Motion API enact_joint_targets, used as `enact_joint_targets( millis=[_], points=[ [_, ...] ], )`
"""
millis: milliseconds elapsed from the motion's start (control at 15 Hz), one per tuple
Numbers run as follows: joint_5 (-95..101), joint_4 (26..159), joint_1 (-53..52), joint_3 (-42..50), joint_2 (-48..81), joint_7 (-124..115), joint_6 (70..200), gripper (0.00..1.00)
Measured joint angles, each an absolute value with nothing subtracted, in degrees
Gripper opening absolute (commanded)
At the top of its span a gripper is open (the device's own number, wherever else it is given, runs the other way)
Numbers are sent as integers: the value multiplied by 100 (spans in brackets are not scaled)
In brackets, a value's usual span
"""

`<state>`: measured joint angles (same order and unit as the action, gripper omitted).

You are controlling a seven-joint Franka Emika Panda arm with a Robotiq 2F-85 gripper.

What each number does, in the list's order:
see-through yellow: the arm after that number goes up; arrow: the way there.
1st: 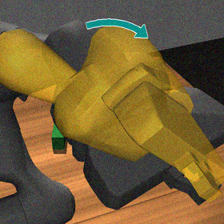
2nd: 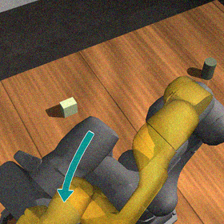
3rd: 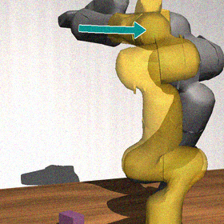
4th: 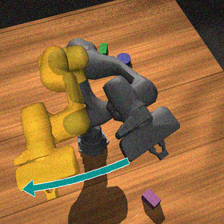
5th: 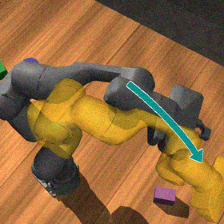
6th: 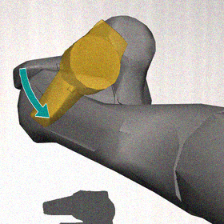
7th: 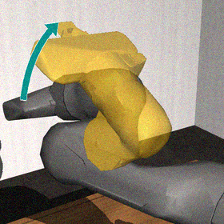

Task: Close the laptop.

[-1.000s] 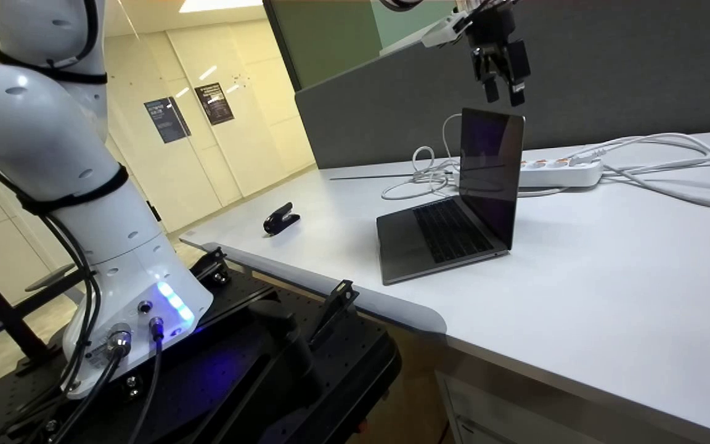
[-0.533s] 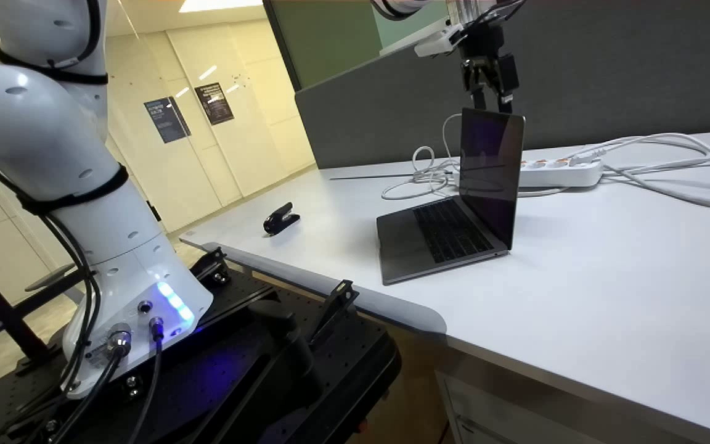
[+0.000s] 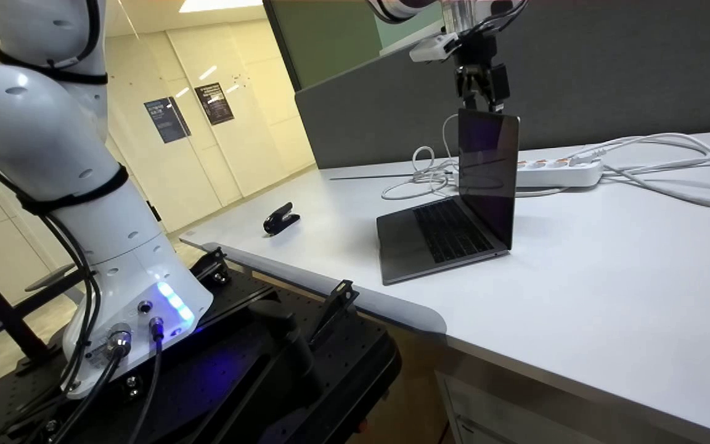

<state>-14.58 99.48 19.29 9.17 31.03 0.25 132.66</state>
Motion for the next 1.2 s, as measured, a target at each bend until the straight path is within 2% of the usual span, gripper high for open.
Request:
enact_joint_targets(
  millis=[867,1200],
  points=[
    [-1437,11962,1367,1016,1710,-951,12548,100],
    [-1456,12415,1152,1010,1562,-1127,12483,100]
  ],
)
